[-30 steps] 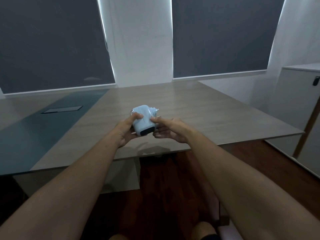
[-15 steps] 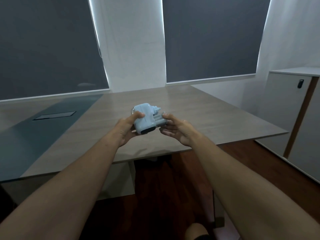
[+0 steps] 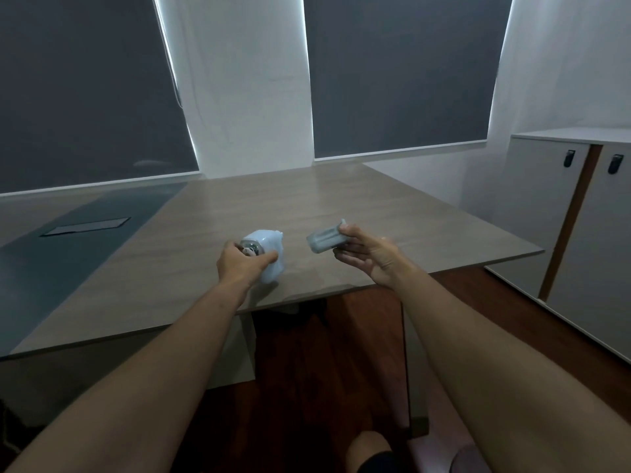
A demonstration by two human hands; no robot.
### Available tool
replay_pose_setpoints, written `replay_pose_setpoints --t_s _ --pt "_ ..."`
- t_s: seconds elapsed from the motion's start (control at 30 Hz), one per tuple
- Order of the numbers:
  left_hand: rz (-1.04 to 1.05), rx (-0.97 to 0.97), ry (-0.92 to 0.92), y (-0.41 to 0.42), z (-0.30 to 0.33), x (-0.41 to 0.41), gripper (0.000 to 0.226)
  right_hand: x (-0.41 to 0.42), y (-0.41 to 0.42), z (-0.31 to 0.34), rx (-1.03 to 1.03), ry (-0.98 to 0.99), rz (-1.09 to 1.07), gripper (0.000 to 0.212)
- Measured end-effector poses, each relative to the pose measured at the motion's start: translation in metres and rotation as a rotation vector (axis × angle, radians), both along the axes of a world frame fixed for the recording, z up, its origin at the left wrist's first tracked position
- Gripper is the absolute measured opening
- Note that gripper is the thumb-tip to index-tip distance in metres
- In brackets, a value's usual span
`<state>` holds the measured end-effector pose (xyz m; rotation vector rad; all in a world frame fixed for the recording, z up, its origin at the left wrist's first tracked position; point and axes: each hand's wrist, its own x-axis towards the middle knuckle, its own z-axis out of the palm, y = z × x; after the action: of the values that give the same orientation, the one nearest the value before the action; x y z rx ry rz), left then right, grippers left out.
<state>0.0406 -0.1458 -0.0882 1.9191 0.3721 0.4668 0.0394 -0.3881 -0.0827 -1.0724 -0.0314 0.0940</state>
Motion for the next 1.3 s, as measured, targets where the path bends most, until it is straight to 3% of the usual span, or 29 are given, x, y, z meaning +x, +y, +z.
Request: replay_pose_setpoints --t_s 0.3,0.47,0.67,0.83,1.17,1.3 --pt "0.027 0.111 0.027 -0.007 -0.016 0.002 0.079 -0.002 -0.013 0.001 -0.009 -0.017 0.024 0.045" --pt "0.052 0.157 0.017 -0.012 0.01 -0.003 0.116 -0.01 -0.026 0.005 -0.023 -0.019 -0.012 0.028" --pt "-0.092 0.353 -0.129 -0.064 0.055 -0.004 0.08 -0.028 -0.062 0.023 -0.043 -0.054 -0.11 0.026" --pt "-0.353 0.256 -0.163 -0.137 0.056 -0.012 0.063 -0.061 -0.107 0.024 -0.111 -0.042 -0.202 0.016" --pt "-0.721 0.102 0.051 -0.275 -0.039 -0.069 0.045 -0.146 -0.218 -0.053 -0.211 0.099 -0.344 0.015" --pt "-0.739 0.069 0.153 -0.304 -0.097 -0.082 0.047 -0.167 -0.249 -0.104 -0.203 0.196 -0.339 0.034"
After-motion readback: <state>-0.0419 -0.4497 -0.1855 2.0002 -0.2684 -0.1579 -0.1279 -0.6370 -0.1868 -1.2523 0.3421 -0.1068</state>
